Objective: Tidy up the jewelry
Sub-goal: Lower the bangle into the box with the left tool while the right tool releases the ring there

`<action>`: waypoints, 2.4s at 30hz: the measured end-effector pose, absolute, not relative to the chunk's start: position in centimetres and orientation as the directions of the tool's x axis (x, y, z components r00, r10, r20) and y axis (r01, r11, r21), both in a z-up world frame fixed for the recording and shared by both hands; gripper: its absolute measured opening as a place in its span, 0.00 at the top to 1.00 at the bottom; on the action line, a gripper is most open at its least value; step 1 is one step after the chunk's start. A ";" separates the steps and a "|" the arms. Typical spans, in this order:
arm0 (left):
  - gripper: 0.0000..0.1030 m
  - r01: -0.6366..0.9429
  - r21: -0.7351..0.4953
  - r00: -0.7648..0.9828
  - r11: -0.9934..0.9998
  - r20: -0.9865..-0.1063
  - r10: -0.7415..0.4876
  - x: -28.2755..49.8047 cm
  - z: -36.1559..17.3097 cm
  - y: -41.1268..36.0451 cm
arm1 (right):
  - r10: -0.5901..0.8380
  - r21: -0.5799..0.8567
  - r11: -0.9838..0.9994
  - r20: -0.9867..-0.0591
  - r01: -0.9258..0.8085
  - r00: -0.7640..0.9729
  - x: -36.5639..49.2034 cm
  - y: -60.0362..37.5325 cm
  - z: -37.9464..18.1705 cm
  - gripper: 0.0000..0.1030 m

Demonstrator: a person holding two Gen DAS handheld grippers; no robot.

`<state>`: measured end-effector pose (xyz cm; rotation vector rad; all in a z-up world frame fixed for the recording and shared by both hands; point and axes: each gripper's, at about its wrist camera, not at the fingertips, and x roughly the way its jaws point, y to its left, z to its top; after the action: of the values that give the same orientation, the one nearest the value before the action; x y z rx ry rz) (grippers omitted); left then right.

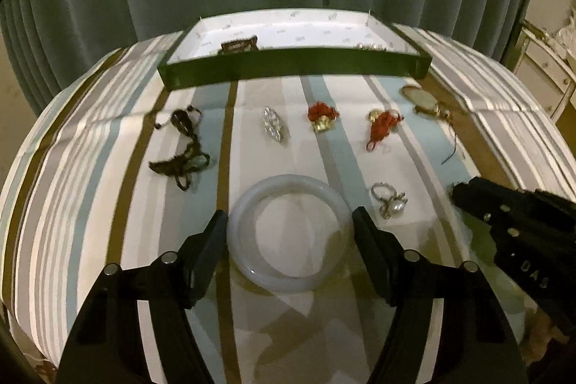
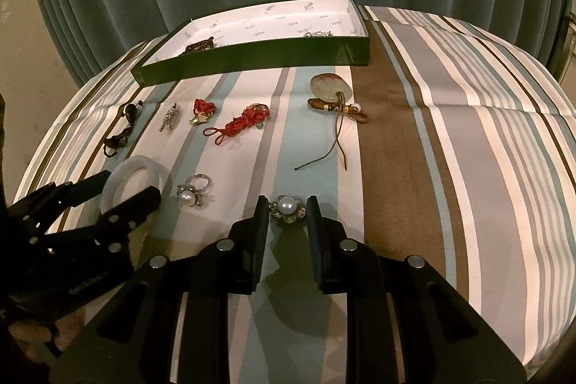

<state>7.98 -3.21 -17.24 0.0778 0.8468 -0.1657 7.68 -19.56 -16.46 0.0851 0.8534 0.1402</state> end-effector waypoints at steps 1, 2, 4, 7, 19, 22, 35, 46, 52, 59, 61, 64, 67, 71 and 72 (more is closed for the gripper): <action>0.32 0.176 0.002 0.660 0.984 -0.743 -0.117 7.9 -16.8 -3.1 | 0.159 0.133 0.987 -0.742 -0.090 0.651 7.7 -19.5 -16.3 0.79; 0.32 0.176 0.003 0.666 0.984 -0.736 -0.117 7.9 -16.5 -3.1 | 0.160 0.134 0.987 -0.740 -0.090 0.653 7.6 -19.5 -16.2 0.79; 0.32 0.178 0.000 0.679 0.984 -0.724 -0.123 7.9 -15.6 -2.9 | 0.164 0.137 0.986 -0.735 -0.092 0.658 7.7 -19.5 -15.8 0.79; 0.32 0.180 -0.008 0.692 0.984 -0.709 -0.132 8.2 -14.4 -2.7 | 0.170 0.144 0.985 -0.726 -0.094 0.667 8.0 -19.5 -15.0 0.79; 0.32 0.189 -0.021 0.738 0.982 -0.656 -0.156 14.3 -11.0 -2.5 | 0.169 0.147 0.985 -0.660 -0.095 0.732 14.3 -19.1 -10.7 0.79; 0.32 0.185 -0.009 0.753 0.983 -0.642 -0.148 16.9 -10.5 -2.5 | 0.169 0.151 0.984 -0.639 -0.093 0.751 17.5 -18.8 -9.5 0.79; 0.32 0.126 0.006 0.758 0.992 -0.646 -0.092 29.0 -10.6 -1.3 | 0.154 0.160 0.985 -0.641 -0.065 0.752 30.0 -18.9 -8.7 0.79; 0.32 0.068 0.003 0.673 0.998 -0.739 -0.044 37.9 -13.6 -0.2 | 0.105 0.111 0.993 -0.721 -0.035 0.685 37.4 -19.7 -12.1 0.79; 0.32 0.066 0.029 0.628 0.997 -0.778 -0.019 39.5 -14.1 -0.2 | 0.090 0.098 0.995 -0.749 -0.024 0.656 39.1 -20.2 -12.8 0.79; 0.32 0.076 0.056 0.605 0.996 -0.796 -0.002 40.0 -14.6 -0.7 | 0.094 0.112 0.994 -0.756 -0.014 0.648 39.5 -20.5 -13.1 0.70; 0.32 0.081 0.066 0.601 0.995 -0.799 0.004 40.1 -14.7 -0.9 | 0.093 0.110 0.994 -0.753 -0.016 0.651 39.4 -20.5 -13.1 0.64; 0.32 0.086 0.079 0.597 0.993 -0.802 0.013 40.1 -14.9 -1.2 | 0.085 0.107 0.994 -0.738 -0.009 0.670 38.7 -20.5 -12.7 0.56; 0.26 0.096 0.108 0.632 0.990 -0.775 0.023 39.8 -14.5 -1.7 | 0.088 0.112 0.994 -0.724 -0.009 0.685 37.9 -20.5 -12.2 0.55; 0.25 0.110 0.145 0.660 0.983 -0.750 0.037 39.2 -13.9 -2.0 | 0.090 0.119 0.993 -0.708 -0.008 0.701 36.6 -20.7 -11.4 0.55; 0.25 0.114 0.139 0.661 0.984 -0.750 0.029 39.0 -13.7 -2.0 | 0.092 0.123 0.992 -0.703 -0.007 0.706 36.1 -20.8 -11.1 0.55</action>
<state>38.98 -1.98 -13.73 0.1802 0.8492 -0.0482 36.12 -20.77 -11.13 0.1141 0.7859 0.0550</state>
